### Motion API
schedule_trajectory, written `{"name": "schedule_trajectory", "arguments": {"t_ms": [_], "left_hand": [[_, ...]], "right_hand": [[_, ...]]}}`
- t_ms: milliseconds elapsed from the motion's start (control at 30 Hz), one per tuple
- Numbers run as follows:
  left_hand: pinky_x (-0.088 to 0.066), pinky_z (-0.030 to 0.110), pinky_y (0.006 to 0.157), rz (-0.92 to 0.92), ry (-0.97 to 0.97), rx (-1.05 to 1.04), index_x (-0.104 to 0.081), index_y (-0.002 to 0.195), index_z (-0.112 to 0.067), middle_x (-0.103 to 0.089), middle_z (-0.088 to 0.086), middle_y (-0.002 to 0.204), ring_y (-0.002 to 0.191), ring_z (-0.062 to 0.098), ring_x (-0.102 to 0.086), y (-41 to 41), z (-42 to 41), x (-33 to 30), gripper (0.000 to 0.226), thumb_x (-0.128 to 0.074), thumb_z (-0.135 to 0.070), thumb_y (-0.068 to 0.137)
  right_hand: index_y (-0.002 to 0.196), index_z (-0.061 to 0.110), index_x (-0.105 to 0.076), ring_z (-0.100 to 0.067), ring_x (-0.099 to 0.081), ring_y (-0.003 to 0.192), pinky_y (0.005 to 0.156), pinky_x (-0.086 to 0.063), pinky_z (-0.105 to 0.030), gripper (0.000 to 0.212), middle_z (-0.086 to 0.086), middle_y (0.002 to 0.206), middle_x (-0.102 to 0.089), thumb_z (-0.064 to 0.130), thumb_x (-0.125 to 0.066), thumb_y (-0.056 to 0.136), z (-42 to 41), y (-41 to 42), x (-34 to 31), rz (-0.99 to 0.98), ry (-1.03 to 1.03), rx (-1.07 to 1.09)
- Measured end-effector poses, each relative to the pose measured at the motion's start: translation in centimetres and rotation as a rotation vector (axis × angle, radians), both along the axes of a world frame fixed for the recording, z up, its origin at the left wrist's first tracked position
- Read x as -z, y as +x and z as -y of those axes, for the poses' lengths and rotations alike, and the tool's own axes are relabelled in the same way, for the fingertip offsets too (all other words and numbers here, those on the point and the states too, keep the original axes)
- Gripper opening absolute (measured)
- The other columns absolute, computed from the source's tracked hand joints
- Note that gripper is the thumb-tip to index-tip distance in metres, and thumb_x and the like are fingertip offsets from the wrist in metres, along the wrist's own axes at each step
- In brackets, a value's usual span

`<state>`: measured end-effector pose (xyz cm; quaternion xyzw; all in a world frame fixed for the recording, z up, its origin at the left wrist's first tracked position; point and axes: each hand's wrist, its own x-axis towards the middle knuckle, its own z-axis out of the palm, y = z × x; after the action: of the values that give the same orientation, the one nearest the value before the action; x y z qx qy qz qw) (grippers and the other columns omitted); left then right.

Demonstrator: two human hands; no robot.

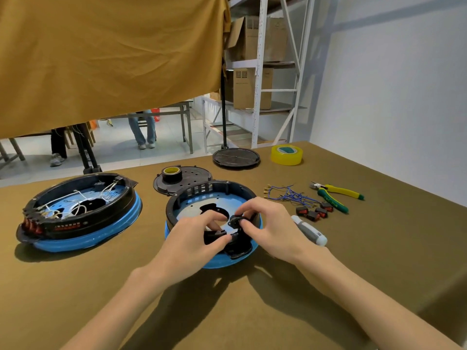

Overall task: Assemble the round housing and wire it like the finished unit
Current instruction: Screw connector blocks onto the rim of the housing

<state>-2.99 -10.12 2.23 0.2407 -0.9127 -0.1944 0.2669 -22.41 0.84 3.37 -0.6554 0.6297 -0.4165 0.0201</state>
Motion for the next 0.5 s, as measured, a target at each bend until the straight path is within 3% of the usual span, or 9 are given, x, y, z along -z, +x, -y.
{"name": "schedule_trajectory", "arguments": {"t_ms": [167,367,500], "left_hand": [[-0.037,0.012,0.081,-0.138,-0.085,-0.063,-0.057,0.128,-0.047,-0.062,-0.031,0.084,0.095,-0.008,-0.057,0.3,-0.1,1.0,0.043,-0.056,-0.066,0.089],[-0.038,0.017,0.087,-0.24,-0.15,-0.071,-0.063,0.126,-0.041,-0.058,-0.041,0.104,0.105,-0.018,-0.054,0.1,-0.7,2.0,0.037,-0.058,-0.054,0.092],[-0.034,0.014,0.087,-0.289,-0.114,-0.086,-0.065,0.121,-0.043,-0.062,-0.038,0.096,0.1,-0.014,-0.057,0.0,-0.6,2.2,0.032,-0.066,-0.048,0.089]], "right_hand": [[0.11,0.025,-0.073,-0.008,-0.063,0.095,0.082,-0.052,-0.022,0.018,0.016,0.095,-0.065,0.019,-0.071,0.092,0.5,0.6,0.7,-0.009,-0.056,-0.04],[0.108,0.026,-0.074,-0.012,-0.064,0.095,0.086,-0.053,-0.04,0.016,0.017,0.095,-0.066,0.022,-0.071,0.093,0.6,0.9,1.5,0.085,-0.093,-0.047],[0.112,0.023,-0.076,-0.013,-0.065,0.103,0.091,-0.054,-0.038,0.022,0.016,0.101,-0.068,0.016,-0.07,0.092,0.3,0.4,1.5,0.123,-0.063,-0.086]]}}
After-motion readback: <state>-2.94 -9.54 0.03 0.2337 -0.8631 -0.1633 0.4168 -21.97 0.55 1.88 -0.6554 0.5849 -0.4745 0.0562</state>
